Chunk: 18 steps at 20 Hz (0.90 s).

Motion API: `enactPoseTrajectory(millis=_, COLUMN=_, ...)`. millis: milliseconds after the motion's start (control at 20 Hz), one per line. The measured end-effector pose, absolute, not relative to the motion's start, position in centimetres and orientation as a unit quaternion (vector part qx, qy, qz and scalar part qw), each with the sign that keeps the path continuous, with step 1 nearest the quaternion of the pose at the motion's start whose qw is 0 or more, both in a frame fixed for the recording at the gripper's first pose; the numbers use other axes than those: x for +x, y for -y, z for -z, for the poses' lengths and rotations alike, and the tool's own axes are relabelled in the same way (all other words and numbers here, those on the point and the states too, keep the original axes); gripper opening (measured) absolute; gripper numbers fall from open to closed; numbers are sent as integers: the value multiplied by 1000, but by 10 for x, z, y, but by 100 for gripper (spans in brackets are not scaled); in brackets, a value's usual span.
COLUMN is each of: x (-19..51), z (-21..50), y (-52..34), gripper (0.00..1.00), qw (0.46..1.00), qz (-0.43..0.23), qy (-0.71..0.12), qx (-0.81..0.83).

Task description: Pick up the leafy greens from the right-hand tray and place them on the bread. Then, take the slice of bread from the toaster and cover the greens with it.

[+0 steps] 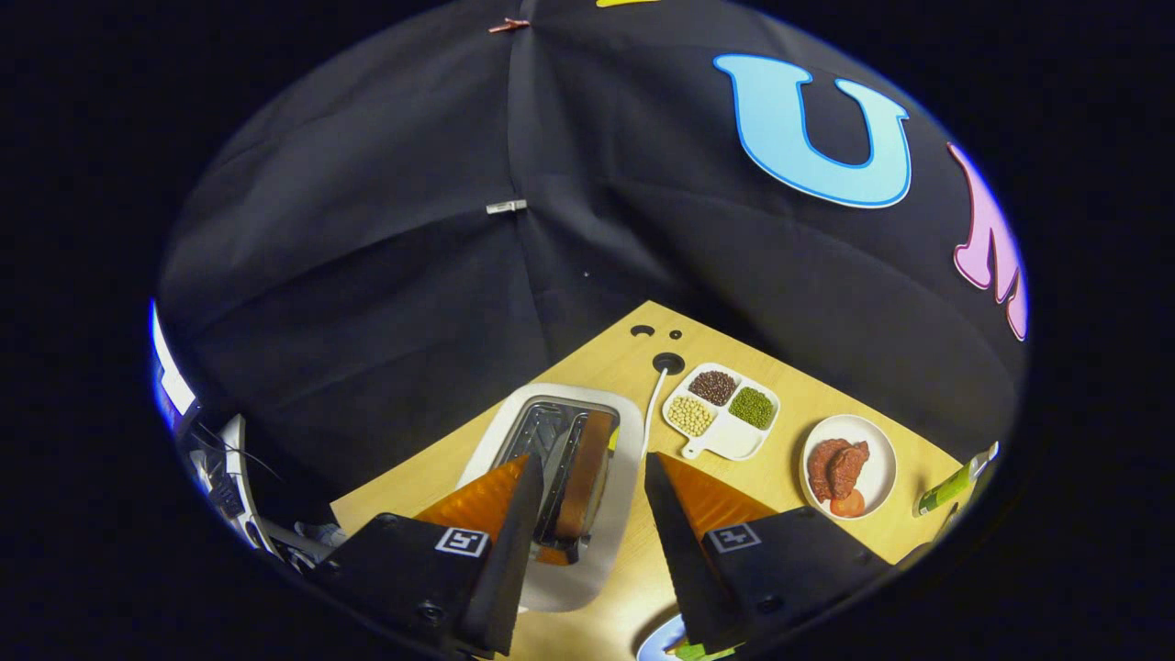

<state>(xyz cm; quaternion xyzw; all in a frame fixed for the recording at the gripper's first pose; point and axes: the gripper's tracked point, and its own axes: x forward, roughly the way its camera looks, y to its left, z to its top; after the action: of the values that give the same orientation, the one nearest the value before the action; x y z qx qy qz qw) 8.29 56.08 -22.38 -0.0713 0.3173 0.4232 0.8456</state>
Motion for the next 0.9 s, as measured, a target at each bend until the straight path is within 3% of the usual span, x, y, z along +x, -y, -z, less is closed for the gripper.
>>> enactPoseTrajectory(millis=50, x=85, z=228, y=-565, gripper=71, qw=846, qz=-419, qy=-322, qx=-73)
enactPoseTrajectory(millis=250, x=91, z=240, y=-577, gripper=58, qw=848, qz=-402, qy=-335, qx=-85)
enactPoseTrajectory(millis=450, x=87, z=246, y=-584, gripper=20, qw=843, qz=-402, qy=-347, qx=-84)
enactPoseTrajectory(millis=900, x=85, z=179, y=-548, gripper=16, qw=852, qz=-419, qy=-313, qx=-29)
